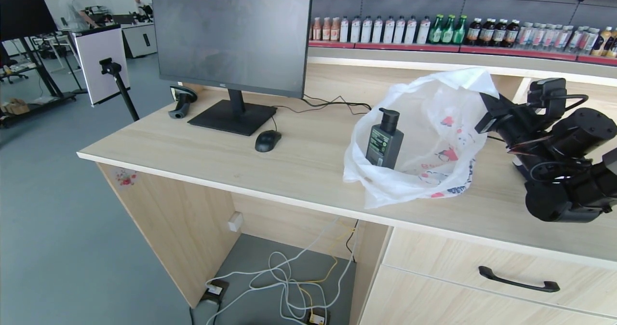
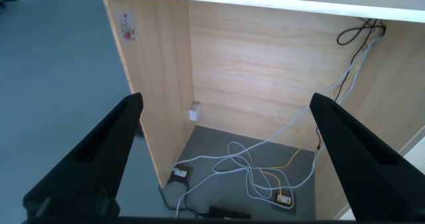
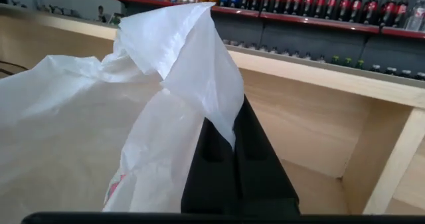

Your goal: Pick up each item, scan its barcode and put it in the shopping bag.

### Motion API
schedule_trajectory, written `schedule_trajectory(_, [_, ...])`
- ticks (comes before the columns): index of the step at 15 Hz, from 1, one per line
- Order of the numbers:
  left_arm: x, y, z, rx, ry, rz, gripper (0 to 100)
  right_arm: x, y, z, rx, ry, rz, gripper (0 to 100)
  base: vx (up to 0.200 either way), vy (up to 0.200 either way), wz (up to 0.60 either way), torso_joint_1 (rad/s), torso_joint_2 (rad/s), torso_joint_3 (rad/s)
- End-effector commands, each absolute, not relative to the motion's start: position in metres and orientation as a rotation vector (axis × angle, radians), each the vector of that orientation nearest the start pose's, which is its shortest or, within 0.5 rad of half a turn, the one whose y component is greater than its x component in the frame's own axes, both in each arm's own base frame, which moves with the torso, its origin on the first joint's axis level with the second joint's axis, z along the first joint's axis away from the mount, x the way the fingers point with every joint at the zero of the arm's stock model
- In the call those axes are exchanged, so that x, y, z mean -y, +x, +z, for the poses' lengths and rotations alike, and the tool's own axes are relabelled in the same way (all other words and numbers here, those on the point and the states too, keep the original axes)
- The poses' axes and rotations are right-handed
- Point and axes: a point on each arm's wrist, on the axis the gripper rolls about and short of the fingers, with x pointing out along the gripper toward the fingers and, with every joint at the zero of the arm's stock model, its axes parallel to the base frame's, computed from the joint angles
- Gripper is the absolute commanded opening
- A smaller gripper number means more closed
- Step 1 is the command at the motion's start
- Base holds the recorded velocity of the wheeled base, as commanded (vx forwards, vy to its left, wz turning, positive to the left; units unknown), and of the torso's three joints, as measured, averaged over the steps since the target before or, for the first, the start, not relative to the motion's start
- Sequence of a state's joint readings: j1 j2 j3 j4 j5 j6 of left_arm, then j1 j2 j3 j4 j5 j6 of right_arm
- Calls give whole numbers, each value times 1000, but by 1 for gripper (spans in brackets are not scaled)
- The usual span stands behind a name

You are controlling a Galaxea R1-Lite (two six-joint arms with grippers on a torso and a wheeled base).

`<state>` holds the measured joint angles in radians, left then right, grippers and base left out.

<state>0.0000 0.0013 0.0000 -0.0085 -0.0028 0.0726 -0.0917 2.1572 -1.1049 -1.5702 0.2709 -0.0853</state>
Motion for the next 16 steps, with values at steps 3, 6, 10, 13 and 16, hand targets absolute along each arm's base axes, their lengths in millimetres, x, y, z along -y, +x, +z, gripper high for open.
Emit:
schedule_trajectory(3, [0,-23,76,8,72,-1,100,48,412,200,587,-220,128,0,0,0,0,0,0,0])
schedule_trajectory(6, [0,-23,76,8,72,-3,100,49,415,206,613,-228,125,0,0,0,0,0,0,0])
schedule_trajectory(10, [0,-23,76,8,72,-3,100,49,420,195,589,-222,132,0,0,0,0,0,0,0])
schedule_trajectory(13, [0,-23,76,8,71,-3,100,48,423,191,579,-227,132,0,0,0,0,0,0,0])
schedule_trajectory(16, [0,-23,76,8,71,-3,100,47,422,189,572,-226,135,100,0,0,0,0,0,0])
